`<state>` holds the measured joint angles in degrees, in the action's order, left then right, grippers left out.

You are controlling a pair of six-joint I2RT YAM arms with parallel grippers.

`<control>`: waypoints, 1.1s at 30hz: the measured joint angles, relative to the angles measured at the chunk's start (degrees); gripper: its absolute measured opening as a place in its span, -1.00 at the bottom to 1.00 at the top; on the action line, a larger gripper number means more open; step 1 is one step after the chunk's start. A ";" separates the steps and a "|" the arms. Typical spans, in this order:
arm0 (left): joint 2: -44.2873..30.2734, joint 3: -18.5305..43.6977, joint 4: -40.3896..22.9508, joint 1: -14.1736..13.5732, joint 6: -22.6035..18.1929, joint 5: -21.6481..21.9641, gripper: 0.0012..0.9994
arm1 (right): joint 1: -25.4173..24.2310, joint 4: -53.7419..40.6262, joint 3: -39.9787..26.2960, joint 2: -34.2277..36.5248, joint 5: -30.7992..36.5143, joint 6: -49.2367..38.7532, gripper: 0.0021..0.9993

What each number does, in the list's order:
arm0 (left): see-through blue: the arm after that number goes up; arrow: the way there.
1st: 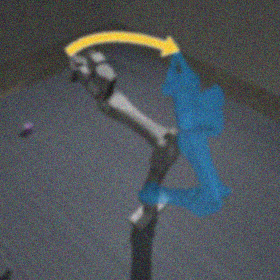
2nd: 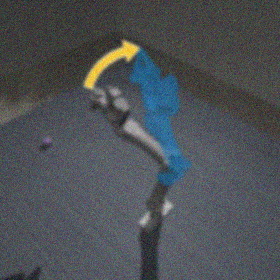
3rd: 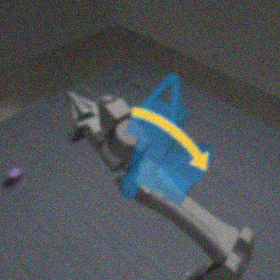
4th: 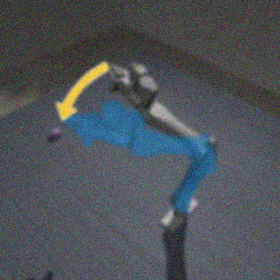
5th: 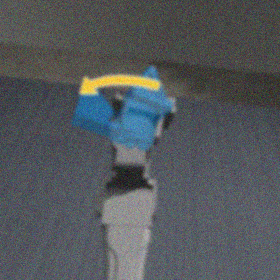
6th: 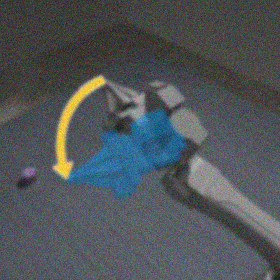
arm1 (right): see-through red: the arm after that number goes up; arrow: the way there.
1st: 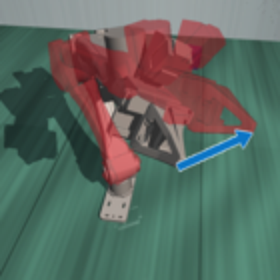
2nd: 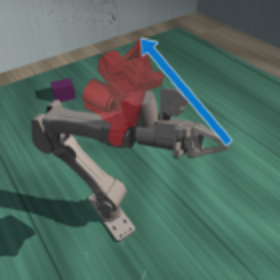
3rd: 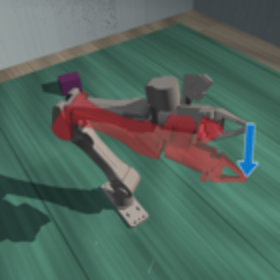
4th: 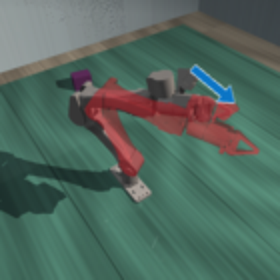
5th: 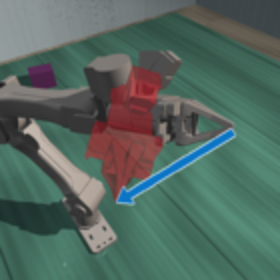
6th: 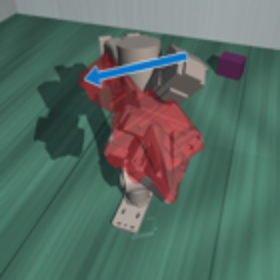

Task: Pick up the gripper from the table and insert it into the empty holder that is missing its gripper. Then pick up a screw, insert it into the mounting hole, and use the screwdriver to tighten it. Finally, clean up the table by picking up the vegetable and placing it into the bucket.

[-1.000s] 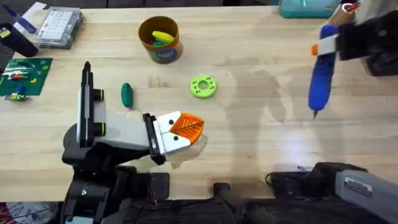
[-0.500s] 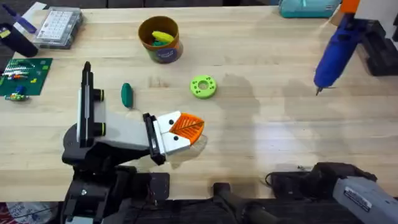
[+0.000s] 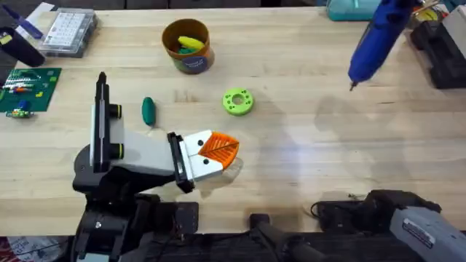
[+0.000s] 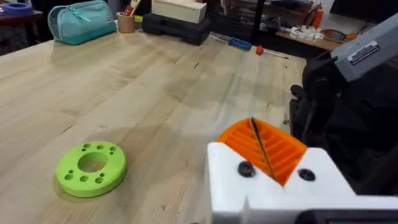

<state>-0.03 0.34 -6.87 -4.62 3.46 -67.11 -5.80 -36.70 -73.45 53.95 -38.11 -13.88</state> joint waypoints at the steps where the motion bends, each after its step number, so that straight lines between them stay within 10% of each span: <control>1: 0.00 0.00 0.00 0.00 0.00 0.00 -0.97 | 0.00 1.20 0.00 0.00 -1.01 0.29 -0.91; 33: 0.00 0.00 0.00 0.00 0.02 -0.04 -0.97 | 32.43 42.71 18.25 0.56 0.06 15.85 -0.91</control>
<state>-0.03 0.34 -6.87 -4.62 3.49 -67.16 26.63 6.01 -55.20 54.52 -38.05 1.96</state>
